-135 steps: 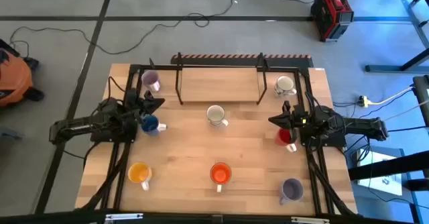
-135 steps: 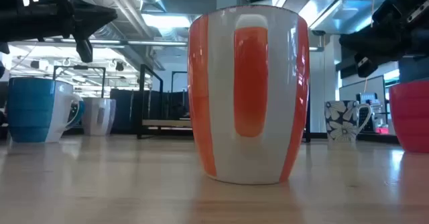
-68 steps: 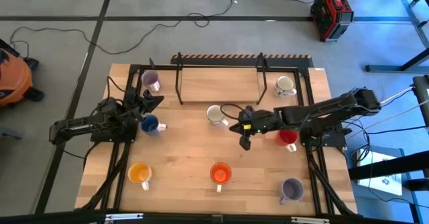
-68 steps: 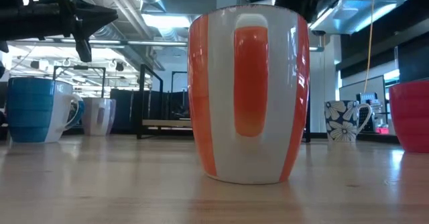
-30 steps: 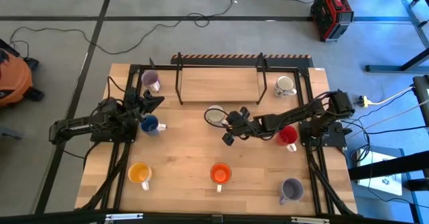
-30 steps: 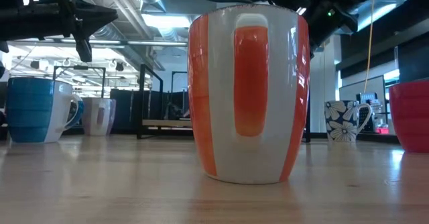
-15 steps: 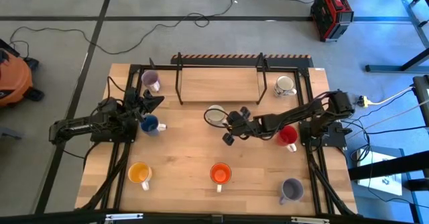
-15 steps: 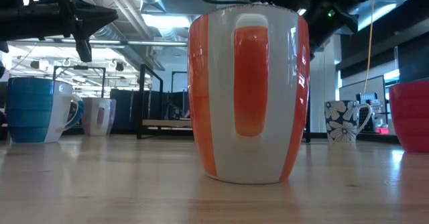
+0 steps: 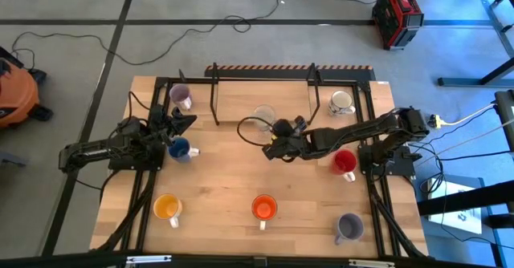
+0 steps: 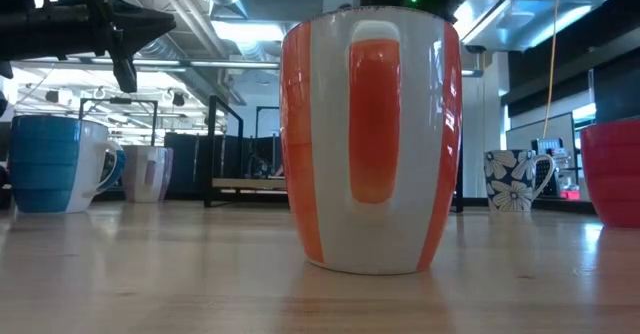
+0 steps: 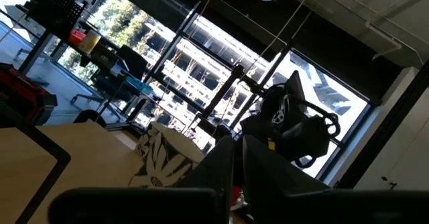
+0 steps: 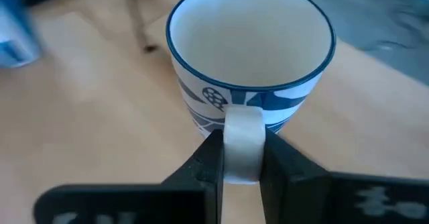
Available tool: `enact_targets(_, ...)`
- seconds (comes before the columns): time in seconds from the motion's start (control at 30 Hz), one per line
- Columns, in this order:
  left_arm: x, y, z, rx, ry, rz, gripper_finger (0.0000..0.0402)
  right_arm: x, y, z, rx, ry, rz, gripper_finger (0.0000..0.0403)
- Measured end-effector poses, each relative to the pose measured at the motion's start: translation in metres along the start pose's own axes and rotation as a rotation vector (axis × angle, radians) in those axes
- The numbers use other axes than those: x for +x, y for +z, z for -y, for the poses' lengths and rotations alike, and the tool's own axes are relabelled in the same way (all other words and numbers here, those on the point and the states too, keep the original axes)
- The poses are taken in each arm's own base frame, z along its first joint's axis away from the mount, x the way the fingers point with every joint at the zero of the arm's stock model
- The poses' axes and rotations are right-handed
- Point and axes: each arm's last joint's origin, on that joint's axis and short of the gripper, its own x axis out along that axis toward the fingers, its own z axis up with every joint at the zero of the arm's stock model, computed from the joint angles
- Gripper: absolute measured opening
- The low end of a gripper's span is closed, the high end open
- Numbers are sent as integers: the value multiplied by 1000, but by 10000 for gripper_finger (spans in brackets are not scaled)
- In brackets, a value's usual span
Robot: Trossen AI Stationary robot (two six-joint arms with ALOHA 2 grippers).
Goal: Place coffee mugs
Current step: Put the left blue patterned mug on the shelf
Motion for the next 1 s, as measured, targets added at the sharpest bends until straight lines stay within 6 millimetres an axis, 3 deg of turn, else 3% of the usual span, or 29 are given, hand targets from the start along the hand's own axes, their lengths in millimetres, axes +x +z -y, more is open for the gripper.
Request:
enact_targets(0.3,0,0,0,-7,0,0,29,8,16,24,198,-206,31,41)
enact_targets(1.0,0,1,-1,-6,26,19,29,50,43,74,320,-398,65,41)
